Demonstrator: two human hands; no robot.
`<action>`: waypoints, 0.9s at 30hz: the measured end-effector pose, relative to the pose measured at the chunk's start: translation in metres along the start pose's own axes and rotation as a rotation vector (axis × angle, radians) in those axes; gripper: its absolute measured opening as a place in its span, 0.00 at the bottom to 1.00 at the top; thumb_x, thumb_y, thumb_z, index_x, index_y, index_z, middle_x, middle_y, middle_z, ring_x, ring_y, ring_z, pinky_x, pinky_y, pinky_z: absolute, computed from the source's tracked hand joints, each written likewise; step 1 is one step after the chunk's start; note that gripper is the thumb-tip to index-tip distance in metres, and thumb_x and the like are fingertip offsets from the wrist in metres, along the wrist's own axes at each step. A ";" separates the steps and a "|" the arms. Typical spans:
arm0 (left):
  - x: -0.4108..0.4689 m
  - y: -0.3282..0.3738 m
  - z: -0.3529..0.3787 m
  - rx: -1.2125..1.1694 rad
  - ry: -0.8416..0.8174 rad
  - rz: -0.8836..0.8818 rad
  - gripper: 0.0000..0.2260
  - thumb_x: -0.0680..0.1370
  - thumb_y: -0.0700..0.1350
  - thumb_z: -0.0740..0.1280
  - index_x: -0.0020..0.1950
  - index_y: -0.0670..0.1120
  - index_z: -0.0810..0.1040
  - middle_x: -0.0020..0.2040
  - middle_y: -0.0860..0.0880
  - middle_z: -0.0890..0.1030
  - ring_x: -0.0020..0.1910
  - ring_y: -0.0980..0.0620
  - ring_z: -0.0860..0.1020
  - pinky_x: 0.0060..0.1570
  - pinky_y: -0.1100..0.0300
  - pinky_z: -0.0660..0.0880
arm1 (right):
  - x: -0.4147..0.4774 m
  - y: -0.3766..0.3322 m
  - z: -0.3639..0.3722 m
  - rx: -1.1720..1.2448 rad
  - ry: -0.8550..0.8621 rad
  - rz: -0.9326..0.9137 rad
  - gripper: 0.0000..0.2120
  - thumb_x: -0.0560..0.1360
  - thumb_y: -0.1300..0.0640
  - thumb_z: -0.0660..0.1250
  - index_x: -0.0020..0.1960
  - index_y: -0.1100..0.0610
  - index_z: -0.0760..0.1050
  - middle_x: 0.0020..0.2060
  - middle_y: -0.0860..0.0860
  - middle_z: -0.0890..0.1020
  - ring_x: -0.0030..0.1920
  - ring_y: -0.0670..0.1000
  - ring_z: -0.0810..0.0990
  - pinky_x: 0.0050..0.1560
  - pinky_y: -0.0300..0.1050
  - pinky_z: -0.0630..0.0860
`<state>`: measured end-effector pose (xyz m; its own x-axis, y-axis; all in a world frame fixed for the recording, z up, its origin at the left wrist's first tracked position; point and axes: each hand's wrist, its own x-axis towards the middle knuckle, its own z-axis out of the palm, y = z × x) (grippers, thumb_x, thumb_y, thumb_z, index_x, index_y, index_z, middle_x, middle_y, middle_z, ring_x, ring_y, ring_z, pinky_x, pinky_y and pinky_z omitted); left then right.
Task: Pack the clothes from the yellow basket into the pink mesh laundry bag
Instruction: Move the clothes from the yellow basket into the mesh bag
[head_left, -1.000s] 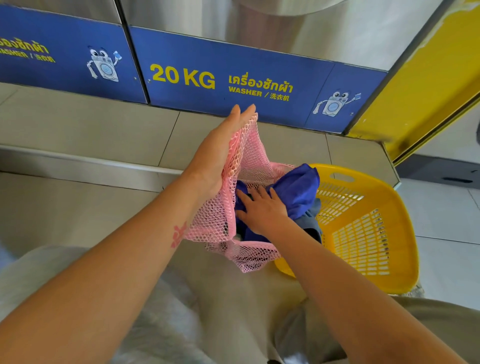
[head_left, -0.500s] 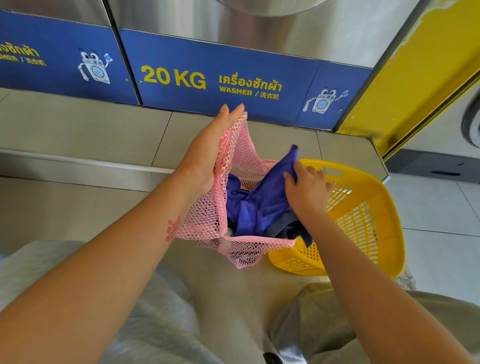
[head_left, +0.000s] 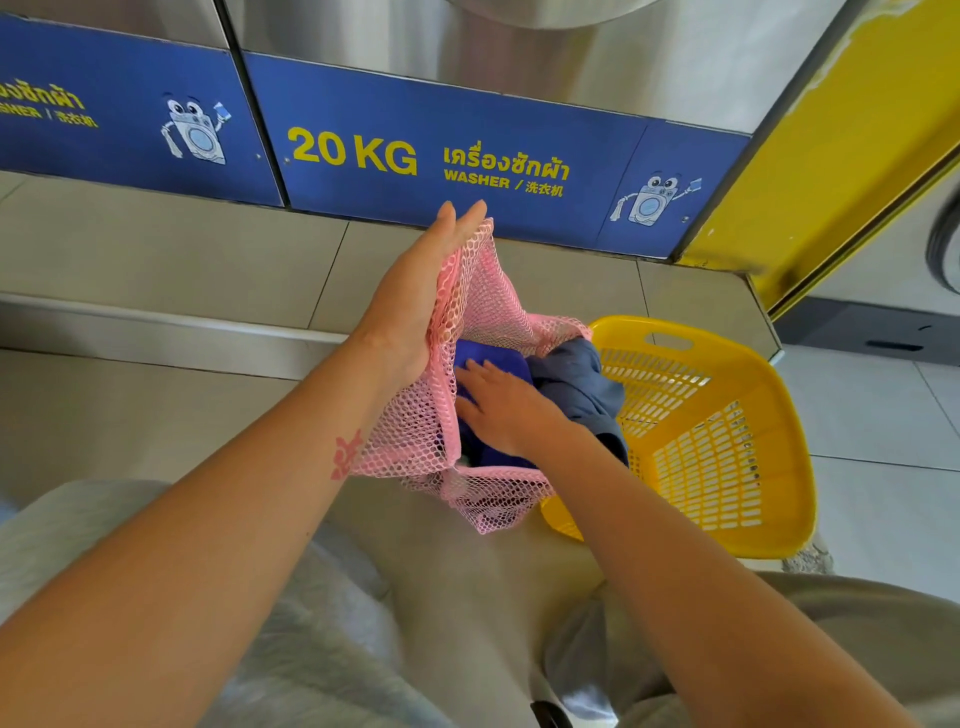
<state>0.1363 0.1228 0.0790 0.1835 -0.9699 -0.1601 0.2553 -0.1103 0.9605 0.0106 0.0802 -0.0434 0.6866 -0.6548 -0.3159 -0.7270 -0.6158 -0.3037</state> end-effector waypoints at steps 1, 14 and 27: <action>0.000 0.000 0.000 -0.005 -0.008 -0.002 0.12 0.81 0.64 0.58 0.44 0.76 0.79 0.72 0.60 0.70 0.75 0.51 0.65 0.73 0.37 0.62 | -0.002 0.003 -0.008 0.027 0.089 -0.017 0.27 0.82 0.45 0.53 0.77 0.57 0.57 0.75 0.56 0.65 0.75 0.58 0.63 0.72 0.57 0.63; 0.001 -0.011 0.010 0.019 -0.047 -0.027 0.20 0.82 0.63 0.53 0.71 0.61 0.73 0.77 0.57 0.68 0.77 0.53 0.62 0.77 0.42 0.56 | -0.044 0.107 0.015 0.516 0.312 0.500 0.59 0.60 0.24 0.65 0.78 0.47 0.38 0.79 0.52 0.54 0.77 0.58 0.58 0.72 0.65 0.59; 0.010 -0.013 0.015 0.077 -0.019 -0.045 0.20 0.83 0.63 0.52 0.71 0.62 0.72 0.77 0.58 0.66 0.77 0.53 0.62 0.76 0.43 0.58 | -0.054 0.102 0.020 0.459 0.501 0.577 0.34 0.61 0.21 0.58 0.52 0.48 0.64 0.49 0.54 0.82 0.48 0.60 0.82 0.40 0.47 0.71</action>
<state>0.1204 0.1111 0.0685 0.1550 -0.9675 -0.1998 0.1886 -0.1695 0.9673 -0.1004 0.0618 -0.0754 0.0535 -0.9896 -0.1339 -0.8117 0.0350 -0.5830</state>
